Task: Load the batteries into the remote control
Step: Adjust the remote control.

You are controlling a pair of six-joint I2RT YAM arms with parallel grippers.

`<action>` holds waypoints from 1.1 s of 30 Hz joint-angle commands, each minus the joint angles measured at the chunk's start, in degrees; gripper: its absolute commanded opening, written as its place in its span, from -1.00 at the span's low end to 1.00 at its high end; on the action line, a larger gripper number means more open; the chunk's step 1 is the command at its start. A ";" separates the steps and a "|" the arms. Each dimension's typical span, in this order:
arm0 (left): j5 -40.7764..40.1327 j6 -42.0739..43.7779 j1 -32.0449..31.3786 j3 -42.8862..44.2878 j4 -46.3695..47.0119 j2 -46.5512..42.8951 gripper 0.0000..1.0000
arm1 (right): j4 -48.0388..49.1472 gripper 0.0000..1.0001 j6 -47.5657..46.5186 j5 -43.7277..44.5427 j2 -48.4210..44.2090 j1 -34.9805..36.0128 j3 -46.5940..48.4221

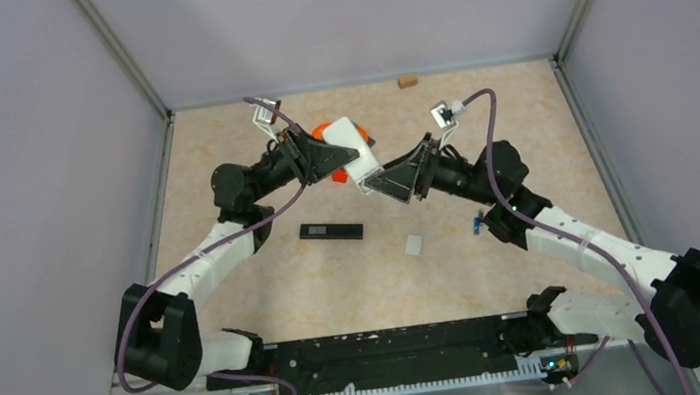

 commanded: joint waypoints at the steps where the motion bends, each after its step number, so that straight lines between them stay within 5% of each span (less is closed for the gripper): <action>1: 0.75 -0.95 -0.13 1.24 2.75 -1.75 -0.99 | 6.79 0.18 0.50 2.30 0.29 0.50 1.48; 3: 0.91 -0.17 -0.10 1.26 1.31 -2.53 -0.91 | 6.89 -0.08 0.57 1.84 0.93 0.52 2.13; 7: 2.37 1.90 -0.07 1.80 -1.66 -4.07 -0.38 | 5.58 -0.97 -0.68 -0.19 2.15 0.43 3.98; 12: 4.91 10.62 0.05 4.27 -15.49 -7.92 0.25 | -2.90 -1.00 -6.75 -3.88 1.21 -0.36 6.94; 16: 8.83 17.59 0.08 7.68 -28.01 -9.56 0.34 | -9.73 -1.00 -11.92 -9.78 0.37 -1.89 9.38; 22: 13.63 17.31 -0.05 10.24 -30.96 -9.60 -0.01 | -18.29 -1.00 -18.12 -14.55 1.80 -2.28 14.22; 30: 15.26 16.50 -0.06 10.27 -29.91 -8.67 -1.00 | -18.65 -1.00 -17.85 -15.99 4.49 -3.23 16.73; 31: 14.86 17.10 -0.04 10.21 -29.82 -8.75 -1.00 | -19.27 -0.82 -17.89 -15.35 4.63 -3.58 16.96; 33: 12.64 20.26 0.21 10.13 -31.87 -9.45 -1.00 | -21.89 -0.15 -17.80 -12.64 4.29 -4.85 17.49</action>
